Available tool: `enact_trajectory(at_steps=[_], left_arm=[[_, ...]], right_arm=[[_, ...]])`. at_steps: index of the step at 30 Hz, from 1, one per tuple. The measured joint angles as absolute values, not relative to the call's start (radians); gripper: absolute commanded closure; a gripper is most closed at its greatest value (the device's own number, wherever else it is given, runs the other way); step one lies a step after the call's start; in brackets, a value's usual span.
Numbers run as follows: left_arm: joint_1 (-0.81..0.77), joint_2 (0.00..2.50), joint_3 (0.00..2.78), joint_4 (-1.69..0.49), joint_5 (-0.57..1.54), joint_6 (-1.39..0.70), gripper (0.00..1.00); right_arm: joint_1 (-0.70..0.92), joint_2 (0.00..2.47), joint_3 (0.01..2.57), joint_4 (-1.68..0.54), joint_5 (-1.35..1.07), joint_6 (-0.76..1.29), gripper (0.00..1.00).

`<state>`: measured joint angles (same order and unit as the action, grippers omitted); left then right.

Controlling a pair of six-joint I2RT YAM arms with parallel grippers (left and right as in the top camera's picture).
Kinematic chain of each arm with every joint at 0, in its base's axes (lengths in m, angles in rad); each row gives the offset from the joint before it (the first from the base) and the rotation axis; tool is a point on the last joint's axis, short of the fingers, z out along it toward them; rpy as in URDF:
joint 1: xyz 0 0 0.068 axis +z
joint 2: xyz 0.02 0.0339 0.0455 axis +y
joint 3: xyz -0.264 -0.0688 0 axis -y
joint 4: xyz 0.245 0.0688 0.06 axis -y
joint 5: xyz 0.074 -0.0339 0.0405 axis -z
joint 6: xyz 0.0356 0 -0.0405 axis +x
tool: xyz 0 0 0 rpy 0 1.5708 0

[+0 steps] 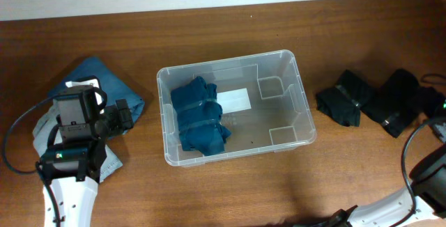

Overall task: Pack container
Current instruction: 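Move the right gripper back to the black taped bundles on the right, then grasp a black bundle with the right gripper and place it in the box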

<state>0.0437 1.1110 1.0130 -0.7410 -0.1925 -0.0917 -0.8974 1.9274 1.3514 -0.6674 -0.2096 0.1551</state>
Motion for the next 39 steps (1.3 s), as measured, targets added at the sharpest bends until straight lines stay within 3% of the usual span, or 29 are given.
enact_trajectory(at_steps=[7, 9, 11, 13, 15, 17, 25, 32, 39], left_arm=[[0.044, 1.111, 1.013, -0.741, -0.193, -0.092, 0.01], [0.044, 1.111, 1.013, -0.741, -0.192, -0.092, 0.01], [0.044, 1.111, 1.013, -0.741, -0.192, -0.092, 0.00], [0.044, 1.111, 1.013, -0.741, -0.192, -0.092, 0.01], [0.044, 1.111, 1.013, -0.741, -0.192, -0.092, 0.01], [0.044, 1.111, 1.013, -0.741, -0.192, -0.092, 0.01], [0.044, 1.111, 1.013, -0.741, -0.192, -0.092, 0.00], [0.044, 1.111, 1.013, -0.741, -0.192, -0.092, 0.01], [0.044, 1.111, 1.013, -0.742, -0.192, -0.092, 0.01]], right_arm=[[-0.915, 1.945, 1.219, -0.506, -0.389, 0.130, 0.00], [-0.910, 1.958, 1.219, -0.478, -0.442, 0.117, 0.05], [-0.905, 1.966, 1.220, -0.466, -0.476, 0.109, 0.23], [-0.897, 1.981, 1.220, -0.459, -0.506, 0.097, 0.59], [-0.894, 1.991, 1.221, -0.461, -0.529, 0.105, 0.81], [-0.894, 1.995, 1.221, -0.460, -0.559, 0.107, 0.89], [-0.884, 1.959, 1.230, -0.548, -0.614, 0.106, 0.89], [-0.804, 1.644, 1.353, -0.699, -0.571, 0.108, 0.90], [-0.534, 1.297, 1.451, -0.838, -0.533, 0.099, 0.90]])
